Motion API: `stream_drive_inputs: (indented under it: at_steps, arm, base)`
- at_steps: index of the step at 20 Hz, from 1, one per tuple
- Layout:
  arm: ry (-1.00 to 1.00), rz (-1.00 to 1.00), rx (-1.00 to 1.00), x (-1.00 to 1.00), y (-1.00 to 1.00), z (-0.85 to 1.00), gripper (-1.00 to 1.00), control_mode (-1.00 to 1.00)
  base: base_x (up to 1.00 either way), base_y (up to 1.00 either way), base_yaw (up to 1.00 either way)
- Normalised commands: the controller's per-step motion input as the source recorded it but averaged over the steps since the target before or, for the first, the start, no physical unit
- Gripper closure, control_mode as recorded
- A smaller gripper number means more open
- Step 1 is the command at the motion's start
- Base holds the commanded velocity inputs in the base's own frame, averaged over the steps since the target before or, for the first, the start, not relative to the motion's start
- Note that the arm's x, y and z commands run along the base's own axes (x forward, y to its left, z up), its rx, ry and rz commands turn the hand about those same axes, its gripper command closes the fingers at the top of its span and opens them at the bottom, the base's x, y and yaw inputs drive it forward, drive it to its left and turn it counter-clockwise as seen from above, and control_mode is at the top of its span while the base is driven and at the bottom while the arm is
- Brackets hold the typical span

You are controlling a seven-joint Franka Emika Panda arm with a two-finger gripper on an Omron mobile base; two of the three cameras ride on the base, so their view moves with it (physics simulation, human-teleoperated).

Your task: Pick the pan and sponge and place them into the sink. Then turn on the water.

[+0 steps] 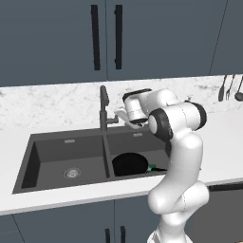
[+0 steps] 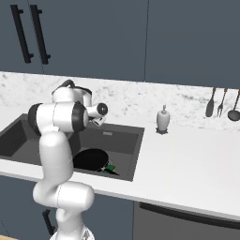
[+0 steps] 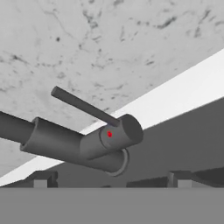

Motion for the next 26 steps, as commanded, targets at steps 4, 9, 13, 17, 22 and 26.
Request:
stream_drive_inputs:
  at_steps: [4,9,13,17,22,26]
  arm:
    - [0.00,0.00,0.00,0.29,0.02,0.00,-1.00,-1.00]
    - [0.00,0.00,0.00,0.30,0.02,0.00,-1.00,-1.00]
    - [0.00,0.00,0.00,0.25,0.01,-0.01,-1.00,-1.00]
    - [0.00,-0.01,0.00,0.18,0.00,-0.03,-1.00,-1.00]
    - [0.00,-0.05,0.00,0.18,0.00,-0.09,1.00,-1.00]
    - [0.00,-0.06,0.00,0.23,0.00,-0.12,1.00,-1.00]
  base:
    - [0.00,0.00,0.00]
    - [0.00,0.00,0.00]
    - [0.00,0.00,0.00]
    - [0.00,0.00,0.00]
    - [0.00,0.00,0.00]
    - [0.00,0.00,0.00]
